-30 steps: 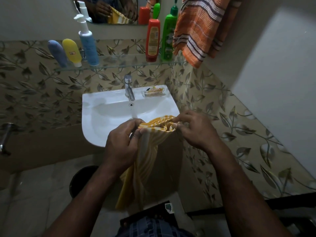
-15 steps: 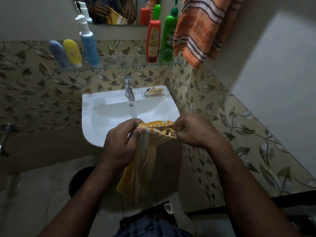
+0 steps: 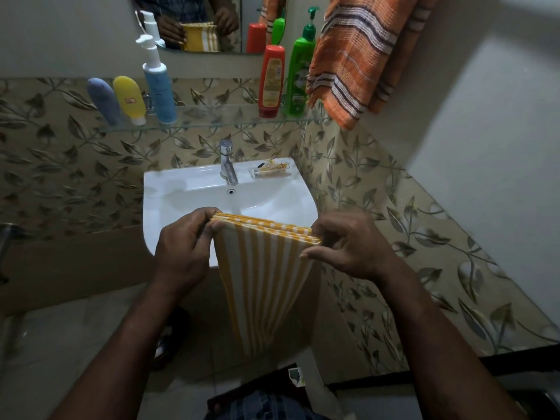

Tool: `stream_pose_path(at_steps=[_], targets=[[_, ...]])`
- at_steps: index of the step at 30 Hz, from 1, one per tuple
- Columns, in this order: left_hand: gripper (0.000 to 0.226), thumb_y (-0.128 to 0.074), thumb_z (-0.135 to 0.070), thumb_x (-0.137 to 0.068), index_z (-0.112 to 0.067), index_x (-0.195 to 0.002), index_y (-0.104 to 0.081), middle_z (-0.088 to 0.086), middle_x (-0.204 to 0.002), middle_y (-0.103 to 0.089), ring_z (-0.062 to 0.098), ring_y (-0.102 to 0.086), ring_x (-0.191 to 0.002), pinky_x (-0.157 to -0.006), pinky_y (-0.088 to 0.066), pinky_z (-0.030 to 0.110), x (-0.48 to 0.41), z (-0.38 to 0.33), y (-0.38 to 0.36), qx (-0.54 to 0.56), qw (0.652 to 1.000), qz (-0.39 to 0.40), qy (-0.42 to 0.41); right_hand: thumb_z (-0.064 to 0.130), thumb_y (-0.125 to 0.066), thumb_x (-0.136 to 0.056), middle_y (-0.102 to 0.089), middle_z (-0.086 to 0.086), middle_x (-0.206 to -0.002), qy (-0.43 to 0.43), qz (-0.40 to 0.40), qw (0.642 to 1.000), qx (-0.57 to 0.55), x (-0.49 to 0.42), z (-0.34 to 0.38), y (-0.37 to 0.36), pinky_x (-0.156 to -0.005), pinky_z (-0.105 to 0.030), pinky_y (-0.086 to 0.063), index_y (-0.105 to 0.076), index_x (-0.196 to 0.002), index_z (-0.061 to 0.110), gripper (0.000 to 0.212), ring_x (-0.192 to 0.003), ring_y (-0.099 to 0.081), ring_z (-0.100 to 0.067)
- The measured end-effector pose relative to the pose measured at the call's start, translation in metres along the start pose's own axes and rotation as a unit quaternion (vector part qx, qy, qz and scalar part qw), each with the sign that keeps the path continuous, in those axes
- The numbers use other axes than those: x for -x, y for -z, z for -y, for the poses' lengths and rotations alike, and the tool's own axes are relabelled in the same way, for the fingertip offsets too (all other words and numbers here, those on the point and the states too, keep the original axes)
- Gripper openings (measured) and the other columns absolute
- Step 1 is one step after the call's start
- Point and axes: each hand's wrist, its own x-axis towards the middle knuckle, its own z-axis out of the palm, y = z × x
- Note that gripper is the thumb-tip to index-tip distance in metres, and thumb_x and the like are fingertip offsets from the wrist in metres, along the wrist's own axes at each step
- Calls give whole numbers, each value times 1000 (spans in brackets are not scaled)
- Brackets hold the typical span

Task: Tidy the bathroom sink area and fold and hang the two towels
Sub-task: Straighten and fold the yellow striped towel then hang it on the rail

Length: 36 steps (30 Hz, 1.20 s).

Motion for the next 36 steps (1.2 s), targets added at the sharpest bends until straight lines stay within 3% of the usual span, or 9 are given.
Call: stream_pose_path(at_steps=[5, 10, 14, 17, 19, 22, 27, 32, 36], targets=[[26, -54, -51, -100, -31, -99, -71, -12, -92, -73, 7, -67, -86, -80, -55, 42, -3, 2, -3, 135, 985, 54, 91, 37, -89, -81, -73, 2, -78, -33, -77, 996, -35, 4, 6, -9, -58, -42, -56, -75, -83, 11, 30, -68, -70, -16], [35, -76, -63, -87, -33, -106, -78, -10, -99, -77, 9, -71, -95, -85, -59, 30, -24, 3, -2, 375, 914, 89, 125, 32, -83, -84, -64, -10, -76, -109, -161, 963, -185, -2, 22, -9, -54, -59, -50, -64, -84, 14, 26, -64, -61, -38], [19, -80, -38, -84, -40, -103, -83, -4, -110, -82, 17, -78, -104, -91, -64, 37, -17, -3, -23, 343, 910, 164, 166, 27, -83, -85, -63, -8, -82, -109, -176, 951, -231, -14, 29, 8, -56, -59, -54, -60, -87, 21, 24, -70, -61, -38], [18, -76, -39, -88, -37, -103, -84, 1, -112, -82, 23, -77, -105, -88, -65, 35, -22, -13, -28, 382, 896, 128, 187, 22, -85, -85, -64, 0, -89, -95, -183, 944, -257, -16, 27, 24, -61, -37, -58, -61, -94, 25, 25, -75, -63, -20], [17, -79, -39, -89, -33, -104, -85, 4, -114, -81, 24, -77, -106, -85, -64, 33, -31, -25, -26, 423, 877, 137, 182, 23, -86, -86, -65, 6, -96, -91, -234, 905, -343, -16, 20, 30, -71, -30, -59, -62, -109, 27, 33, -85, -65, -15], [19, -78, -35, -87, -25, -102, -85, 7, -113, -82, 26, -78, -105, -81, -64, 30, -47, -44, -28, 454, 860, 146, 184, 27, -83, -83, -68, -10, -125, -151, -180, 828, -509, -9, 8, 13, -97, -49, -60, -50, -143, 13, 70, -115, -67, -30], [25, -81, -34, -88, -20, -109, -84, 10, -114, -81, 27, -79, -102, -76, -64, 30, -63, -45, -30, 460, 851, 169, 186, 41, -87, -77, -77, -8, -126, -363, -183, 794, -453, 9, 15, -53, -93, -37, -63, -86, -101, 30, 26, -118, -74, -26], [43, -86, -42, -75, -33, -116, -81, 6, -120, -80, 27, -77, -110, -88, -65, 37, -53, -12, -23, 394, 838, 331, 179, 44, -86, -79, -76, -18, -123, -360, -260, 738, -507, -10, 26, -51, -103, -62, -55, -81, -112, 11, 47, -117, -72, -39], [31, -85, -32, -81, -21, -109, -83, 12, -110, -82, 30, -80, -100, -81, -66, 35, -49, -11, -28, 406, 852, 272, 190, 34, -77, -87, -74, -26, -123, -367, -251, 716, -539, -14, 26, -37, -95, -55, -61, -72, -119, -1, 49, -114, -73, -42]])
